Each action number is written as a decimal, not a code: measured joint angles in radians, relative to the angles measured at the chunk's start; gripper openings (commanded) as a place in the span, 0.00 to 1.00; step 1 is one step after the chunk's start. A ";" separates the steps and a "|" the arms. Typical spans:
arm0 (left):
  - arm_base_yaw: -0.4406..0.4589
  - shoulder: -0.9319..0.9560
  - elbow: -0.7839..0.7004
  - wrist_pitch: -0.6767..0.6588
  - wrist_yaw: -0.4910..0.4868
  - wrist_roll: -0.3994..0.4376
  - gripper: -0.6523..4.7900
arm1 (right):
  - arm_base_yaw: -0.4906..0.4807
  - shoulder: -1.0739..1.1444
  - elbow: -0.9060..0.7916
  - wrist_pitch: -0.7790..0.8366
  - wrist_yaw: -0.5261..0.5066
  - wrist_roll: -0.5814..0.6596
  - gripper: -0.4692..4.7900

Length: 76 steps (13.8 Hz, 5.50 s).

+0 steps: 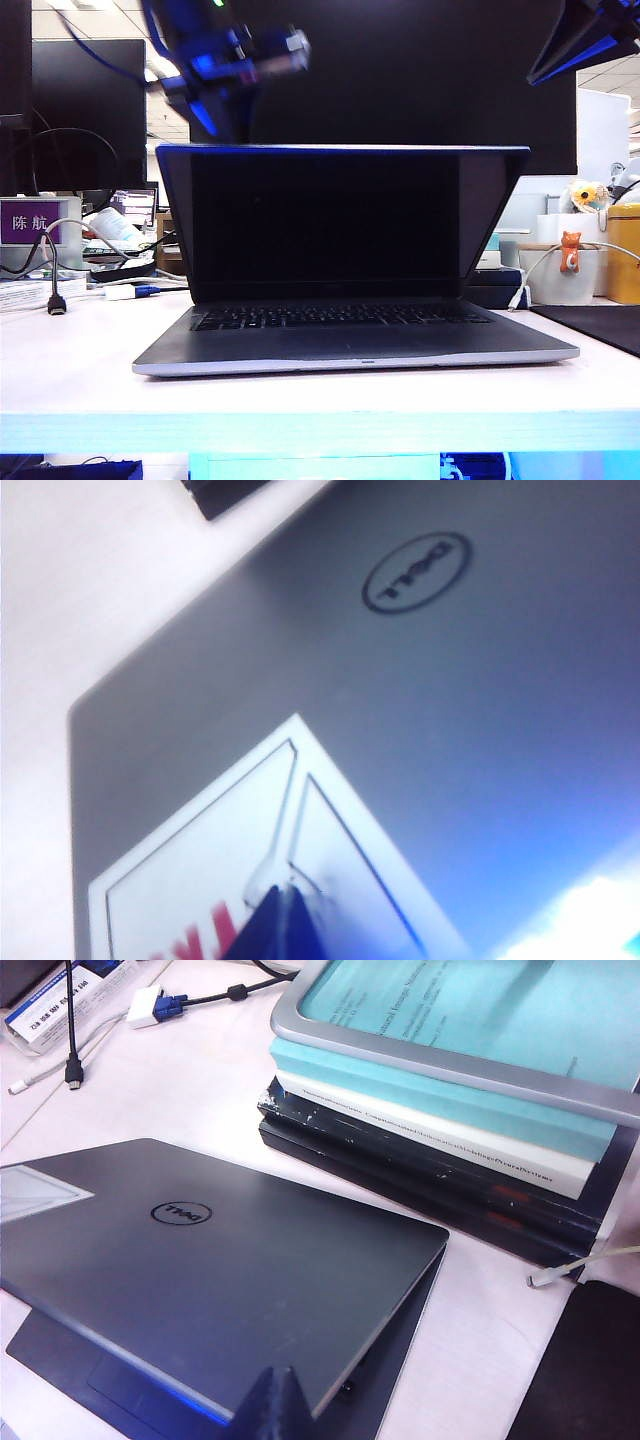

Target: Close the lid of the gray laptop.

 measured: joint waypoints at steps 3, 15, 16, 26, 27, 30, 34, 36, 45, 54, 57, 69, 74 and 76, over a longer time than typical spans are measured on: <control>0.001 -0.111 -0.208 0.152 0.034 -0.049 0.11 | 0.000 0.000 0.000 0.000 0.000 0.000 0.09; -0.037 -0.232 -0.502 0.294 0.071 -0.161 0.11 | 0.000 0.000 0.000 -0.033 0.000 0.000 0.09; -0.036 -0.233 -0.512 0.303 0.066 -0.162 0.11 | 0.000 0.000 0.000 -0.037 -0.001 0.000 0.09; -0.138 -0.419 -0.643 0.431 -0.105 -0.185 0.11 | 0.000 0.001 0.000 -0.058 -0.001 0.000 0.09; -0.137 -0.463 -0.642 0.447 -0.110 -0.162 0.11 | 0.000 0.000 0.000 -0.061 -0.008 0.000 0.09; -0.064 -0.635 -0.669 0.441 -0.190 -0.085 0.11 | 0.001 0.000 0.000 -0.064 -0.084 0.000 0.09; 0.185 -0.845 -0.778 0.481 -0.081 -0.048 0.11 | 0.001 -0.008 -0.010 -0.086 -0.111 0.000 0.09; 0.301 -0.949 -0.833 0.490 -0.067 -0.048 0.11 | 0.001 -0.058 -0.064 -0.063 -0.111 0.001 0.09; 0.325 -1.250 -0.979 0.525 -0.125 -0.024 0.11 | 0.001 -0.406 -0.350 0.110 -0.087 0.009 0.09; 0.325 -1.653 -1.397 0.817 -0.229 -0.068 0.11 | 0.004 -1.378 -1.223 0.721 0.395 0.445 0.09; 0.325 -1.701 -1.449 0.813 -0.210 -0.066 0.11 | 0.003 -1.380 -1.304 0.771 0.433 0.447 0.09; 0.476 -1.701 -1.575 0.913 -0.111 -0.050 0.11 | 0.002 -1.380 -1.304 0.610 0.361 0.330 0.09; 0.563 -1.701 -1.575 0.868 -0.098 -0.086 0.11 | 0.003 -1.380 -1.304 0.610 0.303 0.339 0.09; 0.563 -1.701 -1.575 0.863 -0.098 -0.086 0.11 | 0.003 -1.380 -1.304 0.610 0.235 0.342 0.09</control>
